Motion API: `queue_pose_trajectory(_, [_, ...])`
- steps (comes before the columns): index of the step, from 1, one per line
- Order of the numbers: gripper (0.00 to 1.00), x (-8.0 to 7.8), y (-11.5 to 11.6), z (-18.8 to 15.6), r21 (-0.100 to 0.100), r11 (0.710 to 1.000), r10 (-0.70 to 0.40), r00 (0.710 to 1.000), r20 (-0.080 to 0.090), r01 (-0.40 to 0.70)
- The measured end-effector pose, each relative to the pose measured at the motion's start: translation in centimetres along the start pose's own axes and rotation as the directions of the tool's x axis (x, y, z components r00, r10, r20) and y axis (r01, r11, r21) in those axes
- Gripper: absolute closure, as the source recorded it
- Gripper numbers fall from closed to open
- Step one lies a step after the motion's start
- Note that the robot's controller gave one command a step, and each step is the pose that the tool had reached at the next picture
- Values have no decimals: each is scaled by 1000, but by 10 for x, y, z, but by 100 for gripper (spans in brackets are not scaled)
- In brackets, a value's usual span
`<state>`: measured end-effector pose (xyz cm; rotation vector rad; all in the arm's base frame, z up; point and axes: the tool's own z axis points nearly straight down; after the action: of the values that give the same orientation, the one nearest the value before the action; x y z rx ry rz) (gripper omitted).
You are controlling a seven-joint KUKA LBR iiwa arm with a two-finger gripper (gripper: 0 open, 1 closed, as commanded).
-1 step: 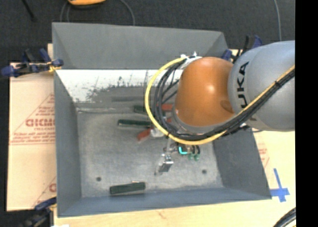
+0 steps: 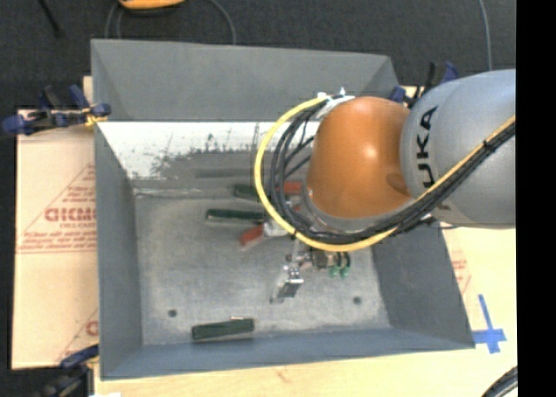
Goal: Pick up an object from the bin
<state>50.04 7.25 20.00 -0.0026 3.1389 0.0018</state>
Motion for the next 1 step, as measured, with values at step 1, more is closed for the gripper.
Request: queue_pose_trajectory(1, [0,-55,-3,52,1,997,-82,997,9,82])
